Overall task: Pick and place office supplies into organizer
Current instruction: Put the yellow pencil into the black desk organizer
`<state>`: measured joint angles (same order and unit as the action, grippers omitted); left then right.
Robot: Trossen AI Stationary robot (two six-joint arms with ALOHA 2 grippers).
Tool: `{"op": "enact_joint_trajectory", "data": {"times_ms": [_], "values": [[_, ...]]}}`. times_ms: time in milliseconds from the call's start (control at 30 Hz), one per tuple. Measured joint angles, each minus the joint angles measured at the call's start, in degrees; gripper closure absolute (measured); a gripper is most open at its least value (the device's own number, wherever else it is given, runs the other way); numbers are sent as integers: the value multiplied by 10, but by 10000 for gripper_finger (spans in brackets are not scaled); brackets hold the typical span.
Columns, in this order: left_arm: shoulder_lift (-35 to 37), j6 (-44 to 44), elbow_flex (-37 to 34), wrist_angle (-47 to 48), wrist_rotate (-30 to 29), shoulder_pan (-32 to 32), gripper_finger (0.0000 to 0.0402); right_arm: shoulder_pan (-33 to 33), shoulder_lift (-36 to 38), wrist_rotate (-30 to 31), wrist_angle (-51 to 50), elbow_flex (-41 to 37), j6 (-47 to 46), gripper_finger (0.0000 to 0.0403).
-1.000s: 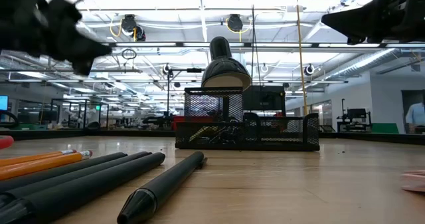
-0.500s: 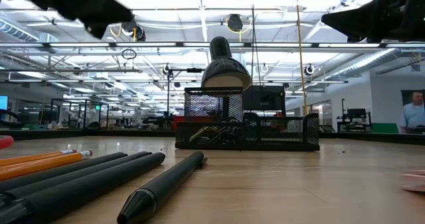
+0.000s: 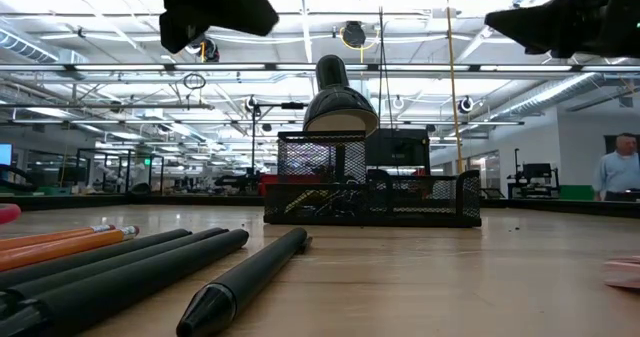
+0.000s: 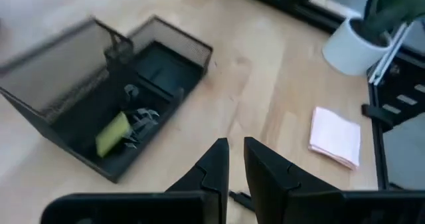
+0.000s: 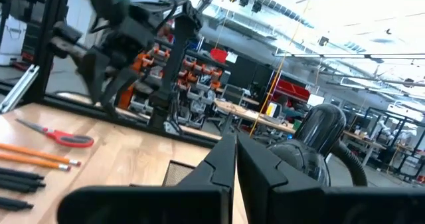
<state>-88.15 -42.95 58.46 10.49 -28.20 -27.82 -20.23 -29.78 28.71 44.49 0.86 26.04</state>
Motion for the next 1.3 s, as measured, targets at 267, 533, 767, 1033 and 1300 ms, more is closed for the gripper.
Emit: {"op": "enact_joint_trajectory", "data": {"times_ms": [267,533,767,1033,1300], "values": [[-110,-28,62,-8,0,-36,350,0,0,0,10,0,-11,394],[-196,9,119,-32,47,-58,350,0,0,-1,4,0,15,394],[-220,-31,122,-86,63,-64,350,0,0,0,14,0,32,394],[-220,-163,122,-84,58,-64,350,0,0,0,24,0,33,394],[-221,-207,131,-72,37,-63,350,0,0,0,24,0,60,394]]}}
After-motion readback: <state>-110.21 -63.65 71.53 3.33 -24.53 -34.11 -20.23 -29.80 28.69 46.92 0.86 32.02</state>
